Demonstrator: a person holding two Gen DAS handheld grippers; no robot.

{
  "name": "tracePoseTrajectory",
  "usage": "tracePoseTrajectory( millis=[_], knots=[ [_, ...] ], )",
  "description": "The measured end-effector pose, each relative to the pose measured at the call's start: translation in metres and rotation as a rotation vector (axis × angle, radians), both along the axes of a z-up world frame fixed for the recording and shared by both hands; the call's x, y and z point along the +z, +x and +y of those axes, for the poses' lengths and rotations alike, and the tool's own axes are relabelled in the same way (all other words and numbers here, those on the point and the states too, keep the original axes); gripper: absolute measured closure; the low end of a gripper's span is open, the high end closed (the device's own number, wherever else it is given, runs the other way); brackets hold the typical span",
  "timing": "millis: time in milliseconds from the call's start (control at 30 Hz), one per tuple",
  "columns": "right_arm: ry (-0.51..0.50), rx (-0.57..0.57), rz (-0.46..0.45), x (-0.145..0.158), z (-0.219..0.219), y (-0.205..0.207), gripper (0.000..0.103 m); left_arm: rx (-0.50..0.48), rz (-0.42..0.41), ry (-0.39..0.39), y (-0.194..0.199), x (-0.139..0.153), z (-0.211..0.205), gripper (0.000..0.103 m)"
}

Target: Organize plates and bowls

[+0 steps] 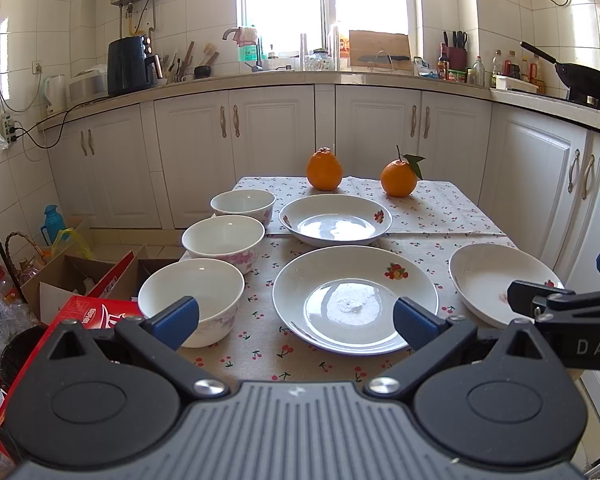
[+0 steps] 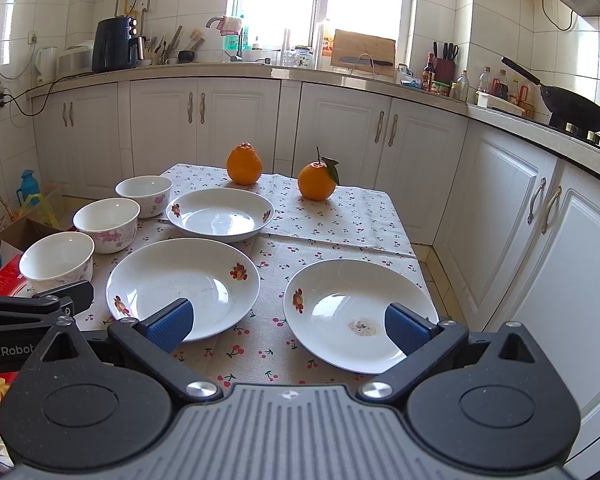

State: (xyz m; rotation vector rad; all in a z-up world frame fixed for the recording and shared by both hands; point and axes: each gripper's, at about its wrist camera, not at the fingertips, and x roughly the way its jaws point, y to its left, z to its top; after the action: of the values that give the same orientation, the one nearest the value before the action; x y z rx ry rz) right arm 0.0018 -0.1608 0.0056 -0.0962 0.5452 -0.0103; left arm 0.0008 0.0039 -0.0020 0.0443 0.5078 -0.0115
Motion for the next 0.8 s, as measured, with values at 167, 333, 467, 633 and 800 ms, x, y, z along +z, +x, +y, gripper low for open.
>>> tracePoseTrajectory(
  millis=[167,333,467,633,800],
  knots=[
    [-0.001,0.000,-0.001,0.0001,0.0002,-0.0001,0.000,0.000,-0.001,0.000,-0.0003,0.0003,-0.0003,0.001],
    [-0.002,0.000,-0.001,0.0003,0.0003,-0.0002,0.000,0.000,-0.001,0.000,-0.0003,0.0003,-0.0003,0.001],
    [-0.004,0.001,-0.004,0.0012,-0.0003,-0.0014,0.000,0.000,-0.001,0.000,-0.0005,0.0006,-0.0002,0.001],
    [-0.005,0.002,-0.006,0.0014,-0.0003,-0.0018,0.000,0.000,-0.001,0.000,-0.0006,0.0006,-0.0004,0.001],
    [-0.007,0.002,-0.006,0.0015,-0.0001,-0.0020,0.000,0.000,-0.002,0.001,-0.0005,0.0004,-0.0004,0.001]
  ],
)
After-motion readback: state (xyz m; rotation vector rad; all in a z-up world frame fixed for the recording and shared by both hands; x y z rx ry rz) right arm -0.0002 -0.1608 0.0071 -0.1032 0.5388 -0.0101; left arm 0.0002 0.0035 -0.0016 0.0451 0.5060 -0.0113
